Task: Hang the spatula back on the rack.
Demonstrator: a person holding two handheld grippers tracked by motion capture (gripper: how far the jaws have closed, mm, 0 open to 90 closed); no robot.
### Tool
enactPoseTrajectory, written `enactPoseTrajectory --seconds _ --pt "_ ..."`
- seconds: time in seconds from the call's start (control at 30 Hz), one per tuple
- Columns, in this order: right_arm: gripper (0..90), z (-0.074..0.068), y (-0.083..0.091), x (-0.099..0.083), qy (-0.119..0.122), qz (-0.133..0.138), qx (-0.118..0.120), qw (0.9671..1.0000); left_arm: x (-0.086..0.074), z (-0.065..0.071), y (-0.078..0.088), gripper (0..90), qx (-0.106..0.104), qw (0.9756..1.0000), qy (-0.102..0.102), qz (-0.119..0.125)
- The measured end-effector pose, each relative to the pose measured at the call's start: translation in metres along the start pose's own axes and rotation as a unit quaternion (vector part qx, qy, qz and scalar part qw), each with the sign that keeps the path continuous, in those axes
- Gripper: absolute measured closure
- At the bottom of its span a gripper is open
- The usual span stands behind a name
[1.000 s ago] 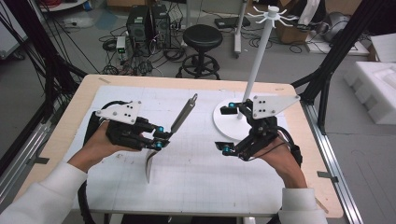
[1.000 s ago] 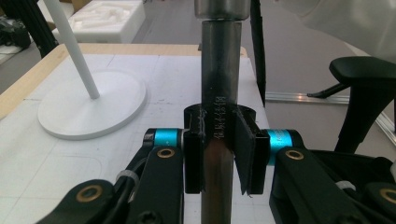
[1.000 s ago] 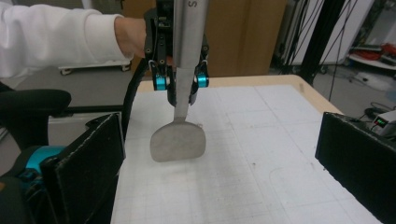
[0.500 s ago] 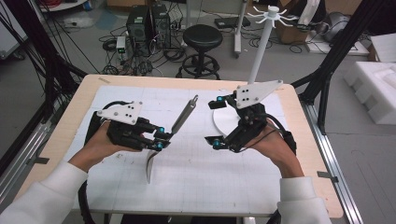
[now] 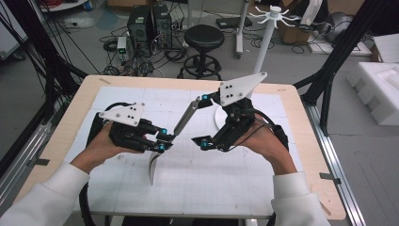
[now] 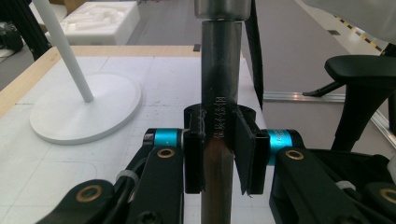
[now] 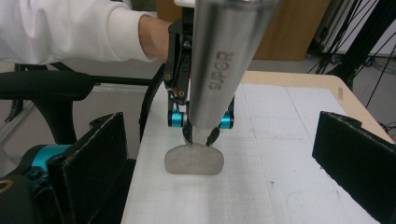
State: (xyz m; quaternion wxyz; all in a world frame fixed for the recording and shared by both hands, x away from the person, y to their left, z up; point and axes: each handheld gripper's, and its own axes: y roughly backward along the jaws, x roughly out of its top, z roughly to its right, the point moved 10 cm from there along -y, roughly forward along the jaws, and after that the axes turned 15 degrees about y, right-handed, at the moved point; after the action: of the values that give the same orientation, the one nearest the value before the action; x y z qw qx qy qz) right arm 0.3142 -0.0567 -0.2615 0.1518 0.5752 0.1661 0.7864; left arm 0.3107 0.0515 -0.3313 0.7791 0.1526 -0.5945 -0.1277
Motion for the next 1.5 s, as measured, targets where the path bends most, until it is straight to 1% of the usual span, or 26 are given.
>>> enactPoseTrajectory --seconds 0.13,0.23,0.27,0.3,0.33,0.37,0.43,0.47,0.5,0.57,0.63,0.67,0.7,0.73,0.77,0.87,0.9,1.0,1.1,1.13,1.17,1.23,1.27,1.3,1.43,1.5 --pt "4.9 0.002 -0.001 0.004 0.003 0.001 0.001 1.0 0.0 -0.001 -0.001 74.7 0.0 1.0 -0.006 -0.001" --pt "7.0 0.0 -0.003 0.007 0.002 0.004 0.007 1.0 0.0 -0.001 -0.002 74.6 -0.001 1.0 -0.002 0.002" --pt "9.8 0.001 -0.004 0.007 0.002 0.001 0.006 1.0 0.0 -0.001 -0.002 74.6 0.0 1.0 -0.001 0.001" --pt "15.7 0.001 -0.004 0.008 0.005 0.003 0.007 1.0 0.0 -0.001 -0.002 74.6 -0.001 1.0 -0.002 0.001" --pt "16.7 -0.001 -0.004 0.008 0.003 0.004 0.013 0.9999 0.0 -0.001 -0.003 74.6 0.0 1.0 0.0 0.0" --pt "17.0 0.0 -0.005 0.01 0.005 0.007 0.011 0.9999 -0.001 -0.002 -0.003 74.6 0.001 1.0 -0.003 -0.003" --pt "20.0 -0.001 -0.005 0.012 -0.001 0.012 0.016 0.9998 0.0 -0.002 -0.004 74.6 0.002 1.0 -0.002 -0.003" --pt "20.9 0.0 -0.005 0.013 0.002 0.015 0.016 0.9998 0.0 -0.001 -0.004 74.6 0.0 1.0 -0.002 -0.002" --pt "24.1 -0.001 -0.005 0.013 -0.001 0.014 0.016 0.9998 0.0 -0.001 -0.004 74.6 0.001 1.0 -0.002 -0.001" --pt "29.0 -0.001 -0.005 0.015 0.002 0.017 0.019 0.9997 0.001 -0.002 -0.004 74.6 0.002 1.0 -0.003 0.003" --pt "35.1 0.0 -0.005 0.015 -0.004 0.02 0.017 0.9996 0.001 -0.001 -0.004 74.6 0.0 1.0 -0.002 0.003" --pt "37.9 0.001 -0.004 0.016 -0.01 0.022 0.014 0.9996 0.001 -0.001 -0.004 74.6 -0.001 1.0 -0.006 0.0" --pt "40.6 0.003 -0.003 0.017 -0.015 0.027 0.014 0.9994 0.001 -0.001 -0.004 74.6 0.0 1.0 -0.003 0.0" --pt "42.3 0.002 -0.002 0.017 -0.016 0.028 0.017 0.9993 0.001 -0.001 -0.005 74.6 0.0 1.0 -0.003 -0.001" --pt "44.1 0.003 -0.002 0.017 -0.017 0.029 0.012 0.9994 0.001 0.0 -0.005 74.6 -0.001 1.0 -0.004 -0.001" --pt "49.7 0.004 -0.002 0.019 -0.014 0.034 0.012 0.9993 0.0 -0.001 -0.005 74.6 -0.001 1.0 -0.005 -0.003" --pt "52.4 0.003 -0.002 0.018 -0.017 0.033 0.015 0.9992 0.0 0.0 -0.004 74.6 -0.001 1.0 -0.003 -0.003" --pt "58.7 0.001 -0.002 0.019 -0.014 0.032 0.018 0.9992 0.001 0.0 -0.005 74.6 -0.002 1.0 -0.004 -0.001" --pt "66.3 0.002 -0.002 0.02 -0.011 0.033 0.014 0.9993 0.001 0.0 -0.005 74.6 -0.004 1.0 -0.004 0.001" --pt "66.9 0.003 -0.002 0.02 -0.01 0.033 0.012 0.9993 0.001 0.0 -0.004 74.7 -0.005 1.0 -0.007 -0.001" --pt "67.6 0.003 -0.003 0.021 -0.01 0.037 0.014 0.9992 0.001 0.0 -0.004 74.6 -0.001 1.0 -0.008 -0.003" --pt "68.1 0.001 -0.003 0.02 -0.019 0.028 0.016 0.9993 0.0 -0.001 -0.004 74.6 0.0 0.9999 -0.011 -0.009" --pt "68.2 0.002 -0.004 0.02 -0.017 0.028 0.013 0.9994 -0.001 -0.001 -0.005 74.6 -0.001 0.9999 -0.01 -0.009" --pt "68.3 0.001 -0.005 0.021 -0.024 0.025 0.013 0.9993 0.0 0.0 -0.005 74.6 -0.001 0.9999 -0.009 -0.007" --pt "68.5 0.004 -0.005 0.023 -0.032 0.022 0.009 0.9992 0.002 0.0 -0.004 74.5 -0.002 1.0 -0.004 0.001" --pt "68.6 0.003 -0.004 0.024 -0.037 0.02 0.01 0.9991 0.003 0.0 -0.003 74.4 0.004 1.0 -0.003 0.003"
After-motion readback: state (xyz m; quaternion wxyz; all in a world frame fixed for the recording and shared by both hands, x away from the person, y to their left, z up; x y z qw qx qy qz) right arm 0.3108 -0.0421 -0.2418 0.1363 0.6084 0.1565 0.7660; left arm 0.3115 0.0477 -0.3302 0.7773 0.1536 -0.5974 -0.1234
